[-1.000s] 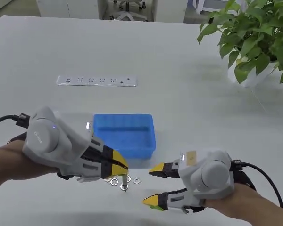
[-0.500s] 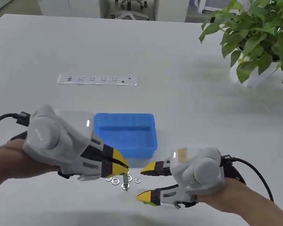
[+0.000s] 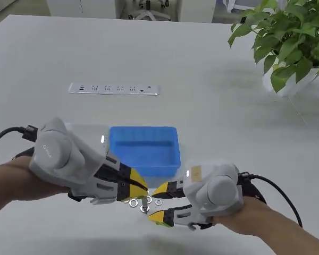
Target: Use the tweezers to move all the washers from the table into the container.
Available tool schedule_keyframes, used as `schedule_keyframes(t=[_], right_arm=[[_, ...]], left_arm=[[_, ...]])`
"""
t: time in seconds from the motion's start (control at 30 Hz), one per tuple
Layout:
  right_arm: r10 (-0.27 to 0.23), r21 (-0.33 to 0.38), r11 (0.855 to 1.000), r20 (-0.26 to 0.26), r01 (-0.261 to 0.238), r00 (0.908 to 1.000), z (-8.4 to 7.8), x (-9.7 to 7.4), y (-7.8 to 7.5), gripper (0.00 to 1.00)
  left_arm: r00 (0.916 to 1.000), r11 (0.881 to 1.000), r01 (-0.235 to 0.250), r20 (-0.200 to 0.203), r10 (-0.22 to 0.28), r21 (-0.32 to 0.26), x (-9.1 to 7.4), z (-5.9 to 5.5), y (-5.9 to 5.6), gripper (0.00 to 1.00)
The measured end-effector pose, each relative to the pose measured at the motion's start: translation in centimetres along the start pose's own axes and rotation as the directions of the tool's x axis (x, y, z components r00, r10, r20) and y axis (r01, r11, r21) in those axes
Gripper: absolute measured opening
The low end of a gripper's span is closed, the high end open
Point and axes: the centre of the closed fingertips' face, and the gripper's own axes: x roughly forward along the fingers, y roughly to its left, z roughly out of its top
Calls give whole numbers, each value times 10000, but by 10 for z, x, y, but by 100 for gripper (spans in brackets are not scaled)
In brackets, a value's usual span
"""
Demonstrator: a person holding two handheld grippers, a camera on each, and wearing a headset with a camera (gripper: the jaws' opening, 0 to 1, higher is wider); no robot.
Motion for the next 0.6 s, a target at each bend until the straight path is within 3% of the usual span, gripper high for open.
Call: schedule_keyframes(t=[0.6], right_arm=[[376,-715,9967,-157,-386,9992,1,10,-2,14]], left_arm=[[9999,10000,42,113,-41,-49,5,3,3,5]])
